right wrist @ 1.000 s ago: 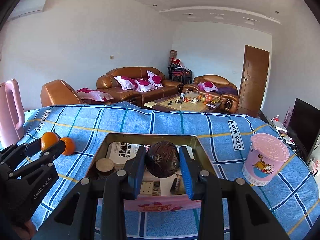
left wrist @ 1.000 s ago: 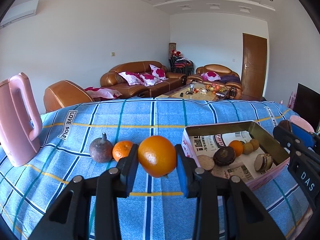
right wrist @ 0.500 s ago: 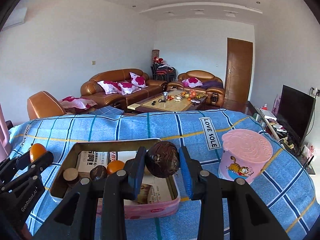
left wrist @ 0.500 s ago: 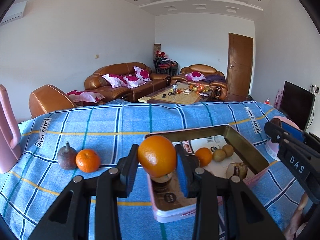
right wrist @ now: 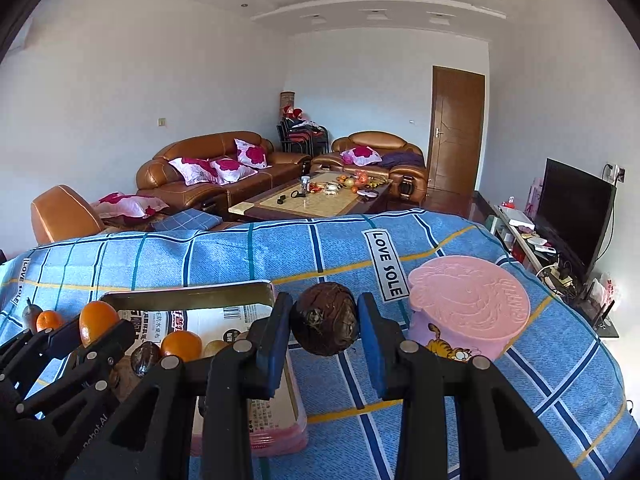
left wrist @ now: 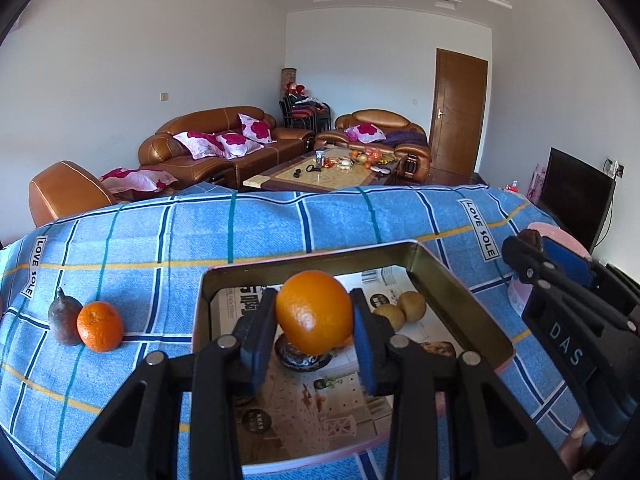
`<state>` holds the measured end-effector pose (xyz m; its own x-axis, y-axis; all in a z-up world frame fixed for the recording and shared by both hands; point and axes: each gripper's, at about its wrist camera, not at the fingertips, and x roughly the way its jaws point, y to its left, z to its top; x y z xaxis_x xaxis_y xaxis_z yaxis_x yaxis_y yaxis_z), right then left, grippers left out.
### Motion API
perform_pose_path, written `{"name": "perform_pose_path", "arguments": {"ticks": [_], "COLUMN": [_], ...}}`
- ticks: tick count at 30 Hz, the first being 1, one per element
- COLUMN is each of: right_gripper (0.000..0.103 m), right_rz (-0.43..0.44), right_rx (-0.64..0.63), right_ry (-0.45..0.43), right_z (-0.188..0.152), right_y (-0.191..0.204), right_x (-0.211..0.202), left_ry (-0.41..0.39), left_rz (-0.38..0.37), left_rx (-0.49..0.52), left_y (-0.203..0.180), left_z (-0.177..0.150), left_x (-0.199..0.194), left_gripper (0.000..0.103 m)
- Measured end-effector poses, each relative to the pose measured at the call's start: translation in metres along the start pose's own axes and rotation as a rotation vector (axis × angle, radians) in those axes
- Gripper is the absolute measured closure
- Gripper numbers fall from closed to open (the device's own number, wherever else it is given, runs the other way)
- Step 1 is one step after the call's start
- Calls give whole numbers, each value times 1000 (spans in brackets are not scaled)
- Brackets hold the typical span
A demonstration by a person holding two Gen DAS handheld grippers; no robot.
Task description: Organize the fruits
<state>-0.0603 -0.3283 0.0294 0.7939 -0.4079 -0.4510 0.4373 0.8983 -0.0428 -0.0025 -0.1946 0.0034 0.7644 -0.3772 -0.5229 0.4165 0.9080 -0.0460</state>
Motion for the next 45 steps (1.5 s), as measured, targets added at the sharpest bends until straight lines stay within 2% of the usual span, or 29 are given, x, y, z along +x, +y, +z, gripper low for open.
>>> {"name": "perform_pose_path", "arguments": {"ticks": [9,13,17,27,30,32,33,34,35,36,37,38,39,40,41,45], "right_gripper": [67,67,67,67,63,56,54,45,42,42,37,29,22,9,3,1], "right_rz": [21,89,148,265,293,309,319,317,326,335,331,324,319,311,301,278], "right_rx": [-61,-71,-80,-73,-22,11,29,45,62,81,99,119,140,160,178,221], "right_ry": [37,91,148,249,273,256,243,229,215,205,195,183,168,147,124,61], "right_z": [3,1,-5,-16,-16,-13,-12,-11,-10,-9,-8,-6,-4,-3,0,0], "right_y": [19,26,35,37,30,26,23,19,16,12,8,4,0,-4,-8,-12], "right_x": [21,31,38,46,47,43,40,37,34,32,30,28,25,22,20,14], "left_ry": [50,77,116,151,149,134,125,115,104,88,69,51,33,13,-7,-54], "left_rz": [15,34,24,6,7,18,27,36,49,61,48,42,50,65,77,95], "left_rx": [-26,-34,-73,-117,-118,-117,-119,-123,-131,-140,-146,-144,-135,-121,-107,-75], "left_y": [4,8,17,25,27,27,28,28,30,31,32,32,30,28,25,22], "left_z": [6,7,5,2,2,2,2,2,2,2,2,2,2,2,2,5], "left_x": [18,25,32,38,36,33,31,29,27,24,20,17,13,9,5,-4], "left_gripper": [66,66,66,66,65,63,59,49,42,31,25,21,12,5,3,3]}}
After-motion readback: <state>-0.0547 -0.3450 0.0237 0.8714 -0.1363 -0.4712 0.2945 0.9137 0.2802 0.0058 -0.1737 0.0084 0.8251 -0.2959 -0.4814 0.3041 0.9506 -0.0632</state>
